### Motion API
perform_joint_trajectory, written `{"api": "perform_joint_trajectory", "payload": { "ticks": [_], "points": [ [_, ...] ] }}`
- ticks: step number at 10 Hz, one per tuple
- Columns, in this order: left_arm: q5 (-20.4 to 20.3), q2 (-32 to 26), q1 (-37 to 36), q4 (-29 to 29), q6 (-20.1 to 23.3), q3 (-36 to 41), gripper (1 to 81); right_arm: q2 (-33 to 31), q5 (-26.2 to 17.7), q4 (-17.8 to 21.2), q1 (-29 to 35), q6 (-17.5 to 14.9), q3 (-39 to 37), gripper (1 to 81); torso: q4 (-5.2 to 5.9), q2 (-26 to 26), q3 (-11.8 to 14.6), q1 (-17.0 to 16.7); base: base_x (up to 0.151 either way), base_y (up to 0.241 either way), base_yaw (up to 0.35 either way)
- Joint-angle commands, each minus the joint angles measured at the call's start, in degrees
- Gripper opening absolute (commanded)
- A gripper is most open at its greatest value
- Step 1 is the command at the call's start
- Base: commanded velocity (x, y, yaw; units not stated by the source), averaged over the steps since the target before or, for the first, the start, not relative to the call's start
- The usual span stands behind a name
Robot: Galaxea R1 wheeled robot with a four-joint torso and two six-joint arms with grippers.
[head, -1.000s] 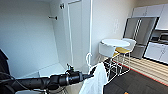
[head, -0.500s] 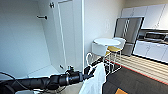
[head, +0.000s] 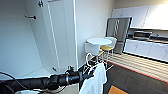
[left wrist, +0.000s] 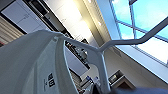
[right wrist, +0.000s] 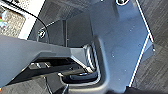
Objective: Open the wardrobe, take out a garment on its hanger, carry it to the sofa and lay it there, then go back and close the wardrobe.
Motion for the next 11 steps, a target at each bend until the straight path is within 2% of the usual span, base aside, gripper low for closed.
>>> {"api": "perform_joint_trajectory", "payload": {
  "ticks": [1, 11],
  "points": [
    [-2.2, -0.5, -8.5, 1.4, 0.4, 1.9, 1.0, 0.0, -2.1, -0.2, 1.7, -0.1, 0.0, 81.1, 0.00, 0.0, 0.0, 0.0, 0.000, 0.000, -0.227],
    [-2.2, -1.6, -8.5, 2.1, 0.5, 2.9, 1.0, 0.3, -2.8, -0.4, 1.6, -0.1, -0.1, 81.1, 0.00, 0.0, 0.0, 0.0, 0.000, 0.000, -0.227]
  ]
}}
